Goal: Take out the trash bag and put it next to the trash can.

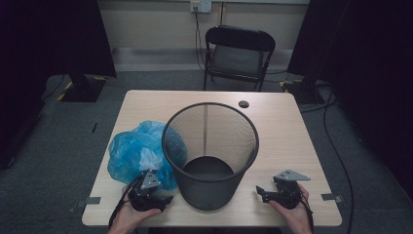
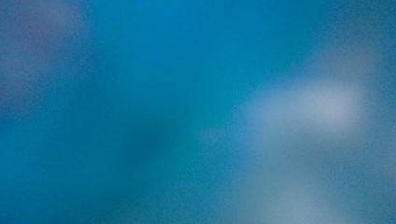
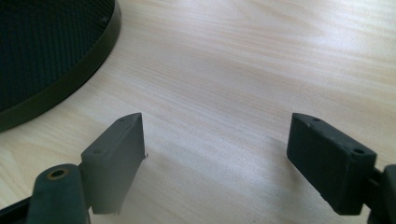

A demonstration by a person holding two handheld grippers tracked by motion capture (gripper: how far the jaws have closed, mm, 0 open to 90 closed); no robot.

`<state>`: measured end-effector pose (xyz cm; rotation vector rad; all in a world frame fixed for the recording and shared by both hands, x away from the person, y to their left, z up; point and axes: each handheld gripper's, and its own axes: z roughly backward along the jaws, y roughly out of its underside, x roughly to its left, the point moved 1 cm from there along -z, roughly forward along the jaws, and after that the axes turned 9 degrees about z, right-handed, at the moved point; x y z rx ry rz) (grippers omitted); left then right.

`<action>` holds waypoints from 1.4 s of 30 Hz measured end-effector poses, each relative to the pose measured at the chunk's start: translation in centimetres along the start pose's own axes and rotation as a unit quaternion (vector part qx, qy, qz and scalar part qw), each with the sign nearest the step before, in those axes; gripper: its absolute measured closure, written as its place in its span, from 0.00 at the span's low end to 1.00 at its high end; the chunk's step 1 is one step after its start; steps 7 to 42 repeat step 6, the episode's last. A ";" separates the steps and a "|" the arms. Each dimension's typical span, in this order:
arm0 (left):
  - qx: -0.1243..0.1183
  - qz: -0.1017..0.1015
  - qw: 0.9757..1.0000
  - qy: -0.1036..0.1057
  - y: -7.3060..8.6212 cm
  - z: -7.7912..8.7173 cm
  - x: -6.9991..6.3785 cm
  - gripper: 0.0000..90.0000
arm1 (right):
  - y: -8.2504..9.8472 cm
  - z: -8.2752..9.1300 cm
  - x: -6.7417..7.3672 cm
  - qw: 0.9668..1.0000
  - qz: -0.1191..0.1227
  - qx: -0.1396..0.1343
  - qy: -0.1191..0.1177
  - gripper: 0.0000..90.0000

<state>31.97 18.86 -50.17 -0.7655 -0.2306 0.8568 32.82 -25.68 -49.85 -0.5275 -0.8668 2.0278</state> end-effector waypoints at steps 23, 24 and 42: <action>-0.010 0.001 1.000 0.001 0.2 -0.1 0.2 0.18 | 0.1 -0.8 0.4 0.999 0.021 0.010 0.024 0.18; -0.010 0.001 1.000 0.001 0.2 -0.1 0.2 0.18 | 0.1 -0.8 0.4 0.999 0.021 0.010 0.024 0.18; -0.010 0.001 1.000 0.001 0.2 -0.1 0.2 0.18 | 0.1 -0.8 0.4 0.999 0.021 0.010 0.024 0.18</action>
